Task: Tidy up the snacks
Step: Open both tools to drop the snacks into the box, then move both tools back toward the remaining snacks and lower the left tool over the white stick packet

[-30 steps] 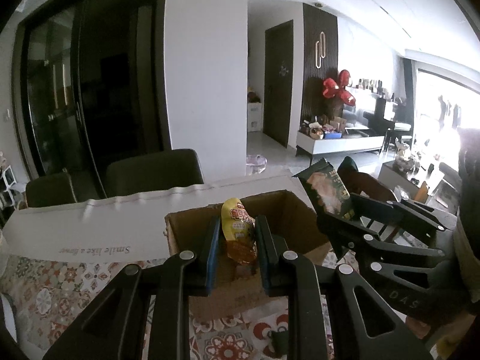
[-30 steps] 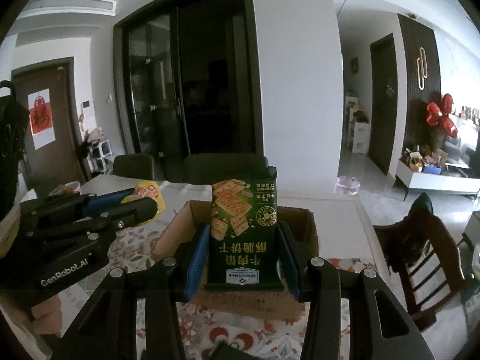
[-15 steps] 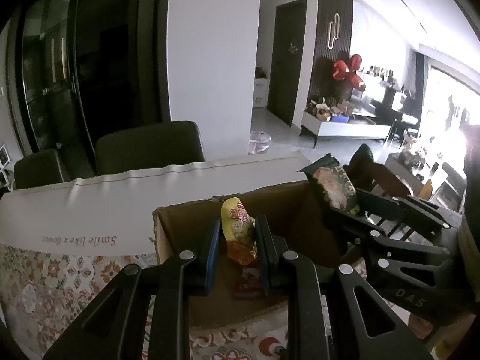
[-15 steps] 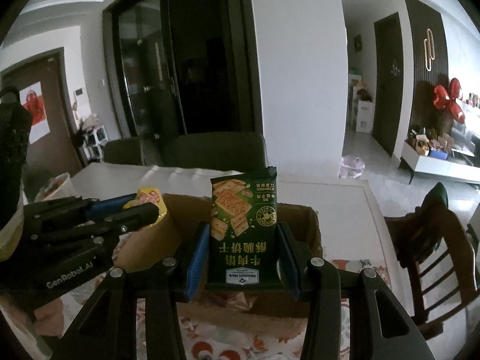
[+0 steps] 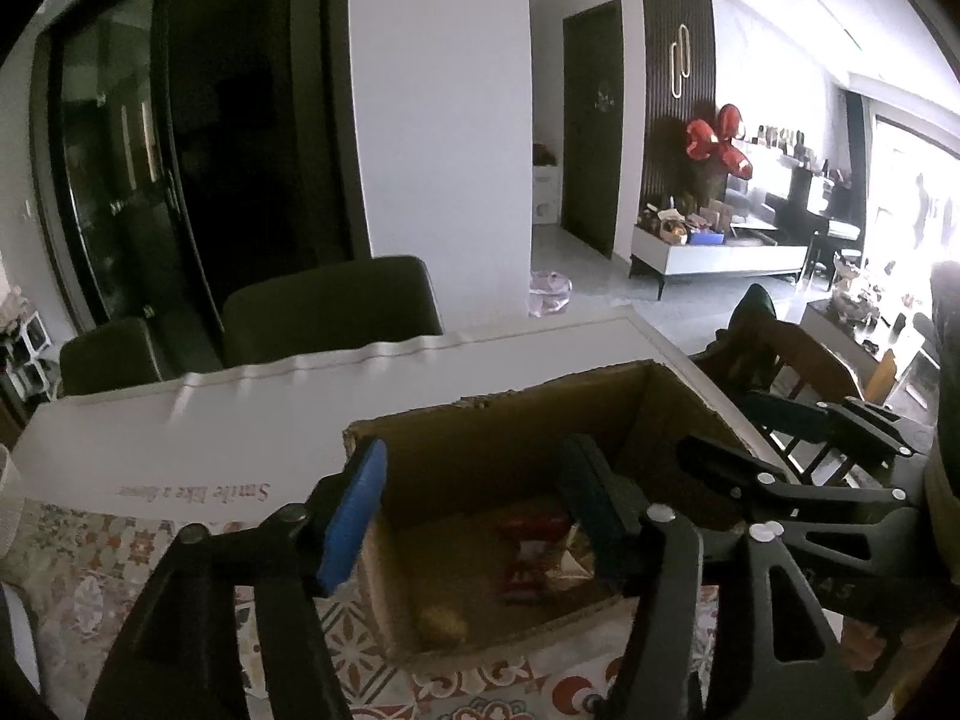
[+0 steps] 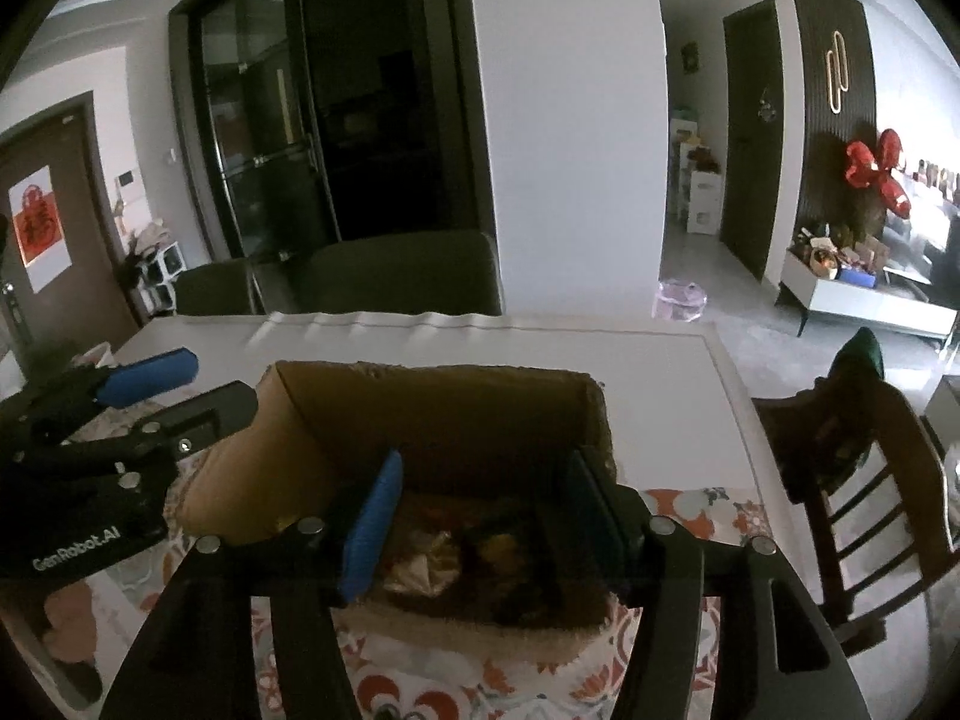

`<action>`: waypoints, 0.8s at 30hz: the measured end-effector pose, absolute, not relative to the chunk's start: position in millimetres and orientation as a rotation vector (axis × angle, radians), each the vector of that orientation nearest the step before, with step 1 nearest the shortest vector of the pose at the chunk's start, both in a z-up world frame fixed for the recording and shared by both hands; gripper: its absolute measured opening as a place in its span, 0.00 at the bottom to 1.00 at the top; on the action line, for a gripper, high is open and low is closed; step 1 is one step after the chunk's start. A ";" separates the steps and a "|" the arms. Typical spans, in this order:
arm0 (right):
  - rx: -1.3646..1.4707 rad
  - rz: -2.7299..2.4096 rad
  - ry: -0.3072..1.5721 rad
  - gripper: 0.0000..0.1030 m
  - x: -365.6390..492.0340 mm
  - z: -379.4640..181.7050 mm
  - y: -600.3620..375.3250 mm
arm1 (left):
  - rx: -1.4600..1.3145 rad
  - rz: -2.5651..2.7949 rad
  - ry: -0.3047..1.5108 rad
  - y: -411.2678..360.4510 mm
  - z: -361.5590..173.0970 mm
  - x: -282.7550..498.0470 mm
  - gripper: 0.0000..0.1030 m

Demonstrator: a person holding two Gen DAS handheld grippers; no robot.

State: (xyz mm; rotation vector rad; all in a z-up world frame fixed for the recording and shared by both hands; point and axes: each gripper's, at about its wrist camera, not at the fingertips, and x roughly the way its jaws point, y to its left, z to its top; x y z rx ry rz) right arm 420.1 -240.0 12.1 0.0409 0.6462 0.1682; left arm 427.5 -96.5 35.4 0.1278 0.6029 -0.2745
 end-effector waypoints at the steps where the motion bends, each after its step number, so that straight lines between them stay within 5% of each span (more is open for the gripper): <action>1: 0.041 0.165 0.640 0.63 416.7 13.8 -239.5 | 0.133 -0.272 0.592 -95.3 36.8 423.7 0.63; 6: 0.030 0.151 0.584 0.66 389.2 27.2 -237.0 | 0.146 -0.272 0.549 -87.1 44.1 394.9 0.70; 24: 0.026 0.126 0.477 0.66 288.8 39.5 -215.8 | 0.129 -0.291 0.441 -55.4 55.2 289.5 0.70</action>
